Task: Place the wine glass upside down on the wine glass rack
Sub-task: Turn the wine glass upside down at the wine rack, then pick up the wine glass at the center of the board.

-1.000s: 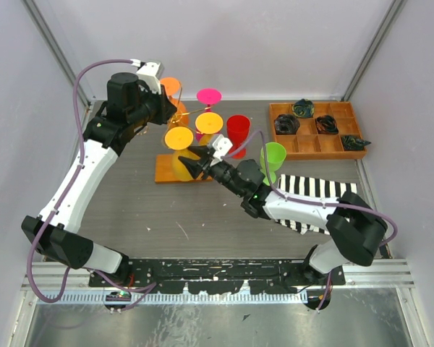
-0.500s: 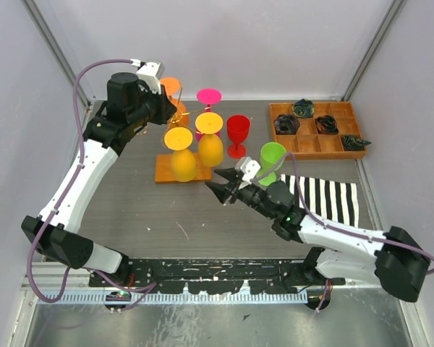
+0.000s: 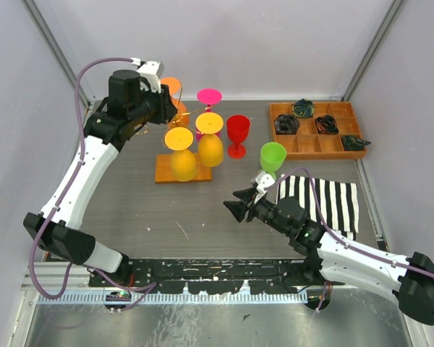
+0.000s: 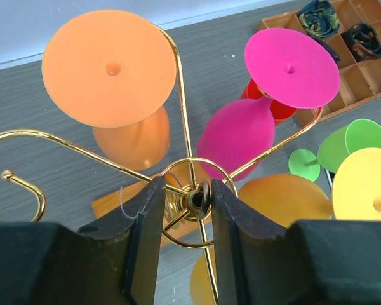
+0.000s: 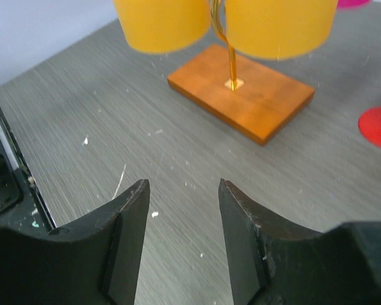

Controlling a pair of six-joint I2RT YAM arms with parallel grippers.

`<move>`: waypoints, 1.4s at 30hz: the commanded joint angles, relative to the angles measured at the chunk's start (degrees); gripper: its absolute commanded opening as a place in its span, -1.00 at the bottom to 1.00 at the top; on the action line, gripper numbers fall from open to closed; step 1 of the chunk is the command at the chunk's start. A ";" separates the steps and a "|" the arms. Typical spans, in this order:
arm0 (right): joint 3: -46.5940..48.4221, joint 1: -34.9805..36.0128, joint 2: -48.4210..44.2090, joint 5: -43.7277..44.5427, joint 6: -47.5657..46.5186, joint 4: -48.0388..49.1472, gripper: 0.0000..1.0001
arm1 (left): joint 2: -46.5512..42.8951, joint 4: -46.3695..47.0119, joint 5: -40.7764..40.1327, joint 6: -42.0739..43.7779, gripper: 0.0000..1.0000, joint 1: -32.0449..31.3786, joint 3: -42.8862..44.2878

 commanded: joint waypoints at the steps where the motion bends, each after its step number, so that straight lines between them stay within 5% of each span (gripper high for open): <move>1: 0.48 0.07 -2.97 1.76 2.48 -1.90 0.08 | -0.34 -2.14 -1.28 -0.17 -0.15 0.31 2.96; 12: 9.53 0.02 0.73 6.16 4.75 -21.45 0.14 | -0.73 -1.88 -1.05 -0.46 0.03 0.31 7.85; 22: 13.36 -0.22 5.12 20.30 8.37 -28.71 0.21 | -11.07 2.71 -1.09 -1.19 0.21 0.31 1.32; 33: 8.16 -13.20 7.74 18.46 11.98 -18.41 0.27 | -34.13 -3.20 -7.69 0.18 0.48 0.31 -19.69; 42: 0.03 -20.93 13.64 18.08 13.70 0.77 0.28 | -48.89 -7.58 -12.28 -2.29 0.53 0.27 -33.00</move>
